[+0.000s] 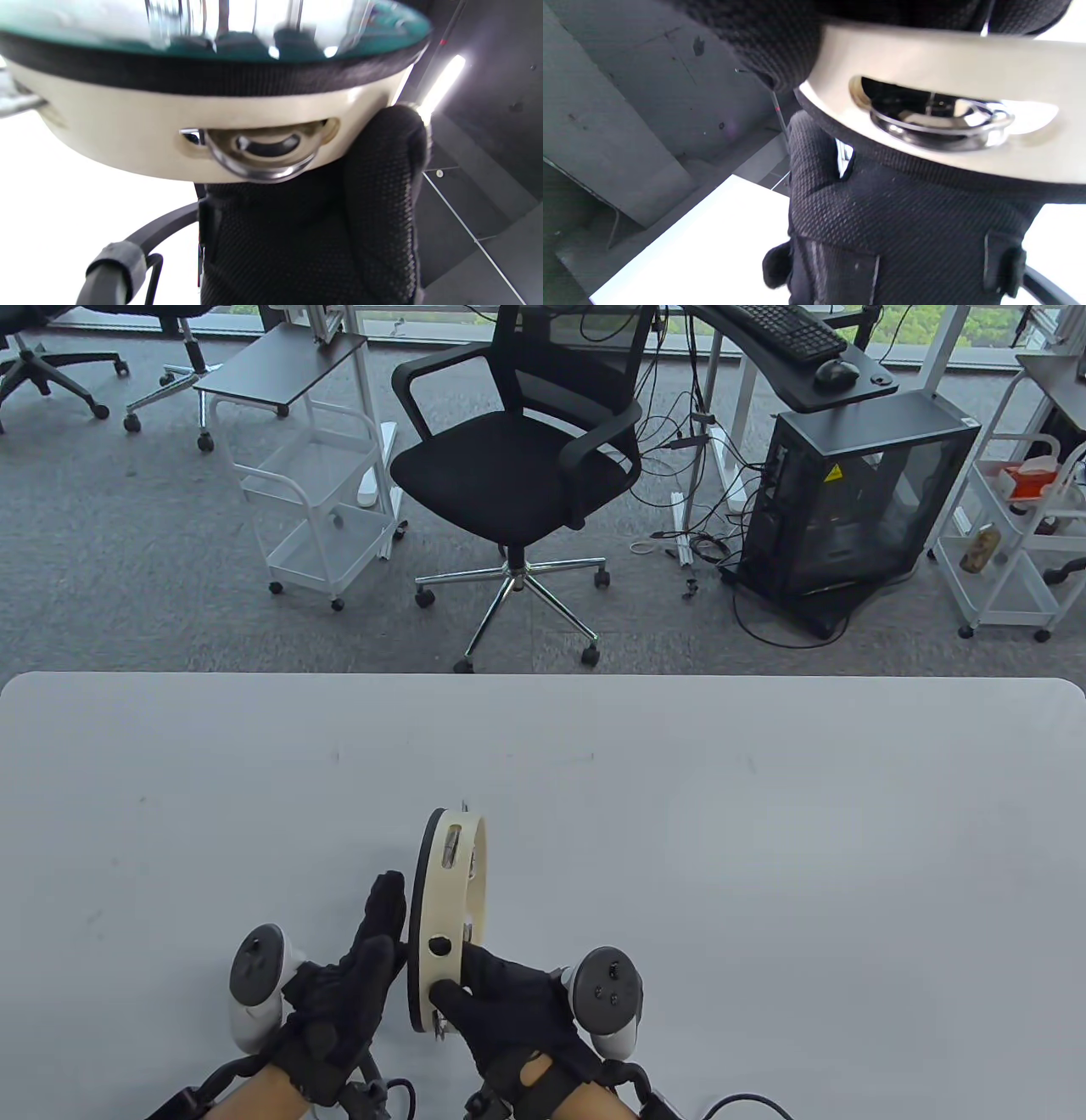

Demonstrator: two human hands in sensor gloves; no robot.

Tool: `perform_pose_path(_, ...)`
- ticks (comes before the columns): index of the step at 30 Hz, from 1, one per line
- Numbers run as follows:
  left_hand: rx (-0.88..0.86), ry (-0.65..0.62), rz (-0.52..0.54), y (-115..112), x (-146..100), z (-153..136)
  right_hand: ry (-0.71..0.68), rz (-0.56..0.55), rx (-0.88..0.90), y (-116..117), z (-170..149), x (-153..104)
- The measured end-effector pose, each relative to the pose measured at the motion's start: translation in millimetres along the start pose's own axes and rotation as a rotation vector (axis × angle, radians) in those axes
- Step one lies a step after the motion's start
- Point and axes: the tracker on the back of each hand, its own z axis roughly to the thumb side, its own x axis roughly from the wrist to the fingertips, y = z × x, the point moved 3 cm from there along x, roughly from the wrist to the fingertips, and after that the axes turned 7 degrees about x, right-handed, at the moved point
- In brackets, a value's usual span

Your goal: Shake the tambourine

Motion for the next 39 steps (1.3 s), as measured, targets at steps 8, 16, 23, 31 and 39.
perform_pose_path(8, -0.005, 0.023, 0.072, 6.3, -1.8, -4.0, -0.01, -0.054, -0.028, -2.1, 0.3, -3.0)
perform_pose_path(16, -0.017, -0.013, -0.124, -12.3, 4.4, -1.8, 0.008, 0.16, 0.075, 16.0, -2.1, 1.5)
perform_pose_path(23, -0.004, 0.002, -0.113, -8.8, 4.3, -2.3, 0.023, 0.157, 0.075, 15.8, -3.7, 1.7)
perform_pose_path(31, 0.39, 0.109, -0.011, 19.9, -0.4, 14.4, 0.007, 0.142, -0.219, 4.2, -0.3, 6.0)
perform_pose_path(39, 1.018, 0.42, -0.14, 29.9, -3.6, 9.2, 0.179, 0.104, -0.904, -34.0, -23.6, 22.0)
